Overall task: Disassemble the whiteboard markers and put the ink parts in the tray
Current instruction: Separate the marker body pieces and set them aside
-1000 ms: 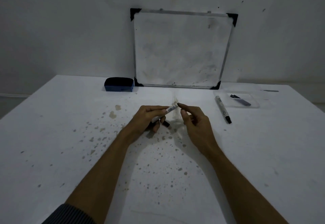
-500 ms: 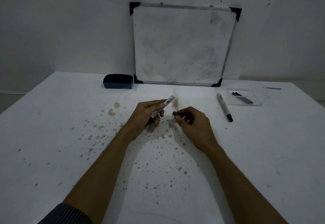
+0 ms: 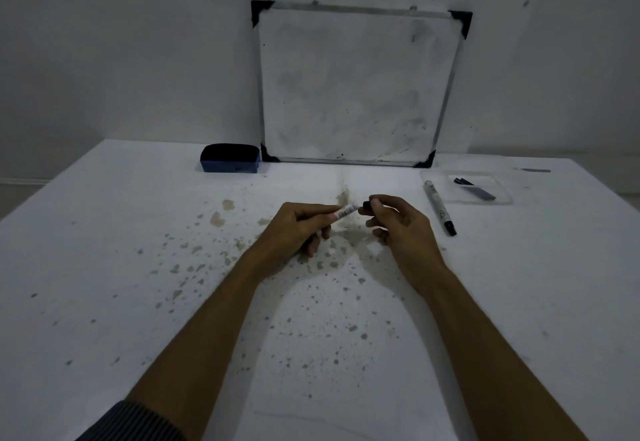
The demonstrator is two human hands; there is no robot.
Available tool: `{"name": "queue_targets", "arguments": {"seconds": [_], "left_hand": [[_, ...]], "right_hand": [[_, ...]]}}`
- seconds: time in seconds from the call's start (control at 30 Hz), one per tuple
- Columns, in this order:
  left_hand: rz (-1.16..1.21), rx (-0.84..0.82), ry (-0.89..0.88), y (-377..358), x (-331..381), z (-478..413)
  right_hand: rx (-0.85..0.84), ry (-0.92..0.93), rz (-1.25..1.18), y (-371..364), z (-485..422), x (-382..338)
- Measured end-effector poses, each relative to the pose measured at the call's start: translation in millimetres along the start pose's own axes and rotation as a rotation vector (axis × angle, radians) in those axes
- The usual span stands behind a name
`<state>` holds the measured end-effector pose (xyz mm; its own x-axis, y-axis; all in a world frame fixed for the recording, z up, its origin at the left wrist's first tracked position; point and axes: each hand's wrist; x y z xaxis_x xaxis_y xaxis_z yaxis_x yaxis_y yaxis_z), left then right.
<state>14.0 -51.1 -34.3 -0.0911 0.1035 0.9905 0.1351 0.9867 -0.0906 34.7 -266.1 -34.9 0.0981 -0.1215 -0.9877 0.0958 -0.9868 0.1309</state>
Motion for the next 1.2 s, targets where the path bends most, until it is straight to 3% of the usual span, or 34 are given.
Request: {"name": "queue_targets", "arguments": {"seconds": [0.33,0.53,0.83,1.2], "left_hand": [[-0.045,-0.024,-0.008,-1,1,2],[-0.072,-0.005,-0.013,-2,-2,3],[-0.039,-0.054,-0.019,8,-1,6],[-0.056,-0.027,0.012,3,-2,1]], "right_hand": [[0.050,0.005,0.054,-2,1,2],[0.085,0.103,0.265,-8,4,2],[-0.028,0.100,0.136,-5,5,-1],[-0.023,0.128,0.130,-6,3,-3]]}}
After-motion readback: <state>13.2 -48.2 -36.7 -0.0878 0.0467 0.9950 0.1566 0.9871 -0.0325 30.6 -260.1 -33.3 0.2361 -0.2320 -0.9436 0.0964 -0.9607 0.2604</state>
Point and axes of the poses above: each hand's wrist, its own z-axis away from the middle knuckle, its own y-axis out of the back of the hand, x = y × z, and after that the axes turned 12 degrees about z, right-handed
